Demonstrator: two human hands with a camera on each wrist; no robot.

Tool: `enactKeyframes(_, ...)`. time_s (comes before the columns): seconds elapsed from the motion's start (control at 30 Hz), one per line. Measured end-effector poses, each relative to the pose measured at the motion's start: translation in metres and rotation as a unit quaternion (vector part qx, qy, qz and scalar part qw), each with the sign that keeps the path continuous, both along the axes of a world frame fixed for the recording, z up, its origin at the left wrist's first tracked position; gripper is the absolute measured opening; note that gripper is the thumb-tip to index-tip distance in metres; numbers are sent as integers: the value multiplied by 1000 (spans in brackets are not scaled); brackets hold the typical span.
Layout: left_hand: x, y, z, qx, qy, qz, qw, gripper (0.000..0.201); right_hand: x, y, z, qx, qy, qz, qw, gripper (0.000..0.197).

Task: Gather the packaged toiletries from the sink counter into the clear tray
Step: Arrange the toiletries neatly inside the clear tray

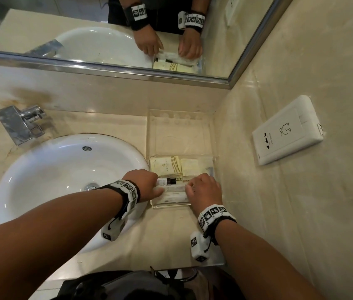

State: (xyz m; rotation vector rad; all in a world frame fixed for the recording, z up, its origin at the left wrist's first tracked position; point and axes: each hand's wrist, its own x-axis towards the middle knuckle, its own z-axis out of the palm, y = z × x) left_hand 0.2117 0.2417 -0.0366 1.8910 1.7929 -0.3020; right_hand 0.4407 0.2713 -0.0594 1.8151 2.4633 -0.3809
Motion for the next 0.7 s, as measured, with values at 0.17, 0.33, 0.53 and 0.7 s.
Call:
enactKeyframes(0.17, 6, -1, -8, 10, -32, -11, 999, 29, 2, -5, -5, -50, 2, -30, 998, 24)
enactKeyframes(0.33, 15, -2, -18, -24, -15, -13, 1000, 26, -2, -11, -8, -73, -34, -15, 997, 32)
enactKeyframes(0.53, 18, -11, -18, 1, -16, -25, 1000, 32, 2, -10, -4, -91, -16, -13, 996, 32)
enactKeyframes(0.7, 11, -12, -12, 92, -62, 26, 993, 30, 13, -18, -3, -17, 27, -49, 998, 32)
